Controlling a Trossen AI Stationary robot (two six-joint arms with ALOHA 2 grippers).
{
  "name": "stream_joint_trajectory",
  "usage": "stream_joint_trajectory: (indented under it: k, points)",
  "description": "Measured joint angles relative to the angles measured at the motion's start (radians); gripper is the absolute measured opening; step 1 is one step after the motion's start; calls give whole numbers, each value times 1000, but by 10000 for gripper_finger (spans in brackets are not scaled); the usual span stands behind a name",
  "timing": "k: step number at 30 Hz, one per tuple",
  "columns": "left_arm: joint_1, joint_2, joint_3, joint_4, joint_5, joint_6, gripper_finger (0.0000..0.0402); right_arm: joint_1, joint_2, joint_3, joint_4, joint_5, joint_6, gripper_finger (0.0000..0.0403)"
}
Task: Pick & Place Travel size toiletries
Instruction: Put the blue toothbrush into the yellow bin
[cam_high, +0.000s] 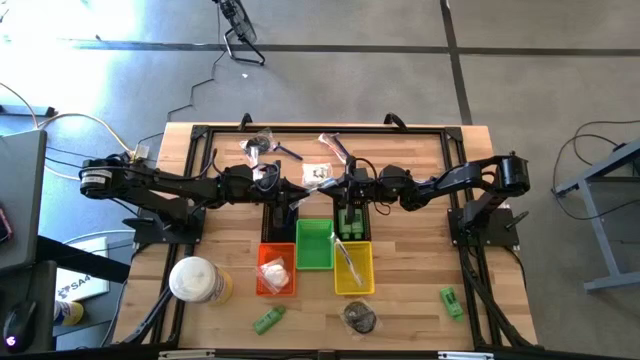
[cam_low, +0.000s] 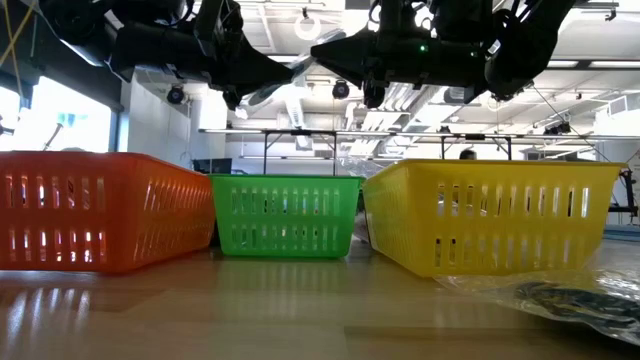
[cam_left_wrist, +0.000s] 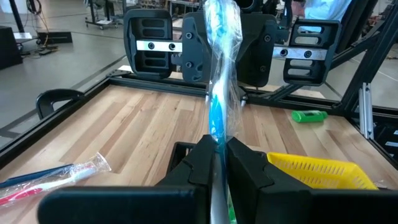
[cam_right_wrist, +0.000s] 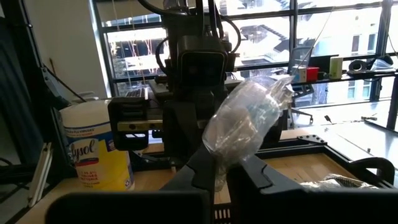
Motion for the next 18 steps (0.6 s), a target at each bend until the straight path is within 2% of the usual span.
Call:
stream_joint_trajectory:
  k: [13,18]
  points:
    - [0,0,0,-1,0,8,31,0,0,0,-1,3,-1,15]
    - [0,0,0,-18,0,3,85,-1,0,-1,-6,8,-5,15]
